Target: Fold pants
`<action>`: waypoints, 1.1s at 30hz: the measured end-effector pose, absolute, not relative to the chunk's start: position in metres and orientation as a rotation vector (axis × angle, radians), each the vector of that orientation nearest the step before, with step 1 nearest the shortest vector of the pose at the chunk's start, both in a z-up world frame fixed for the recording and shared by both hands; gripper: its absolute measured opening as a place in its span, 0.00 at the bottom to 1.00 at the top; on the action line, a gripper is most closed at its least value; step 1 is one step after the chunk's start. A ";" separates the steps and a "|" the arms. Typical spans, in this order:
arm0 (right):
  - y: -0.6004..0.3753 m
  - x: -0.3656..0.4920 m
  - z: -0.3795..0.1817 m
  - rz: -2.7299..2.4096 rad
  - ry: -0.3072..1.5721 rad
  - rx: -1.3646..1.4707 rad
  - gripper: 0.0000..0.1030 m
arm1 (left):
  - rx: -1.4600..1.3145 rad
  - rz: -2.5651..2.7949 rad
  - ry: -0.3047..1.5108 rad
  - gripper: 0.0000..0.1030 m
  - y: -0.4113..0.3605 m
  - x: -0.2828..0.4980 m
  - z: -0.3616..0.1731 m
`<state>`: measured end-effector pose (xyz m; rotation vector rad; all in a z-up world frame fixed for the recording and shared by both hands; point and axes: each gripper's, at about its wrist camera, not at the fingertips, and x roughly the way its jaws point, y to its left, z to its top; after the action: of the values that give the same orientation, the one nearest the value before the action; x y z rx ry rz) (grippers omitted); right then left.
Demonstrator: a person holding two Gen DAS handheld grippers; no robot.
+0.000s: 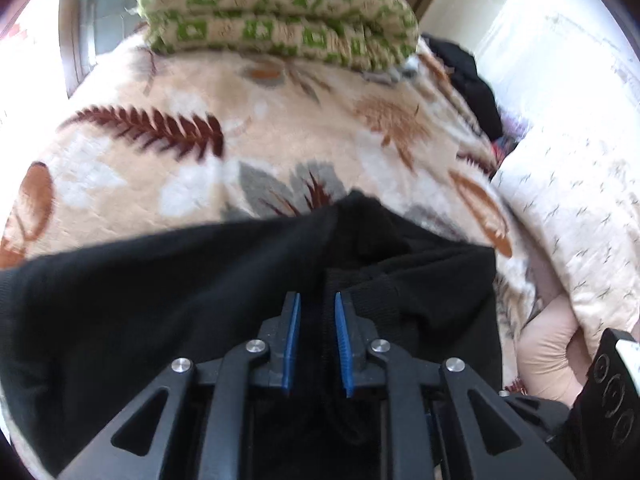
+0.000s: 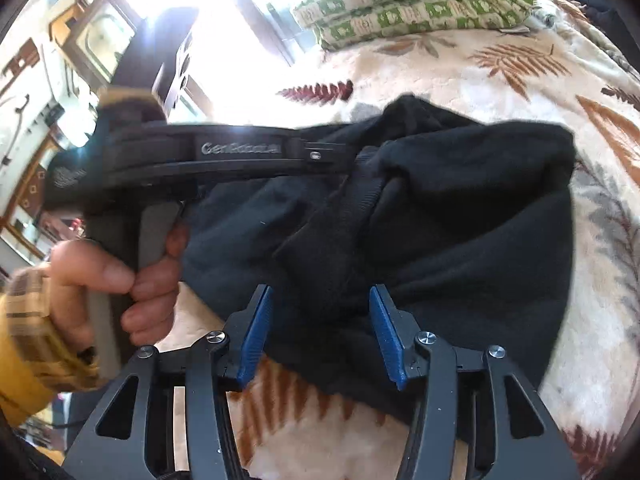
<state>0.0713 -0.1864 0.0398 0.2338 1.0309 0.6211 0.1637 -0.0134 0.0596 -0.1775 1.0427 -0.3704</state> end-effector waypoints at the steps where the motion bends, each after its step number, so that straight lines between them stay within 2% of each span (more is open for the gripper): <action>1: -0.192 0.069 0.046 0.627 1.018 0.239 0.48 | -0.182 -0.370 1.026 0.19 -0.010 0.161 0.066; 5: -0.217 0.054 0.072 0.587 0.955 0.264 0.47 | -0.188 -0.433 0.982 0.19 -0.013 0.146 0.089; 7: -0.228 0.057 0.073 0.472 0.957 0.240 0.42 | -0.159 -0.489 0.992 0.19 -0.029 0.138 0.092; 14: -0.228 0.061 0.026 0.318 1.091 0.169 0.40 | 0.046 -0.512 1.083 0.19 -0.072 0.111 0.049; 21: -0.243 0.069 0.031 0.346 1.141 0.232 0.41 | -0.105 -0.524 1.089 0.17 -0.037 0.118 0.048; 27: -0.259 0.101 0.061 0.283 1.032 0.245 0.43 | -0.092 -0.544 1.043 0.17 -0.050 0.130 0.066; 29: -0.253 0.121 0.061 0.272 1.017 0.222 0.38 | -0.048 -0.539 1.045 0.17 -0.063 0.136 0.064; 31: -0.250 0.138 0.055 0.270 1.033 0.208 0.23 | 0.008 -0.505 1.064 0.17 -0.071 0.142 0.054; 33: -0.248 0.155 0.041 0.251 1.078 0.202 0.19 | 0.011 -0.491 1.080 0.17 -0.068 0.145 0.045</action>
<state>0.1554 -0.2475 0.0412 0.2019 1.0781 0.2507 0.1447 -0.0682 0.0451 0.0106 1.0795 -0.4909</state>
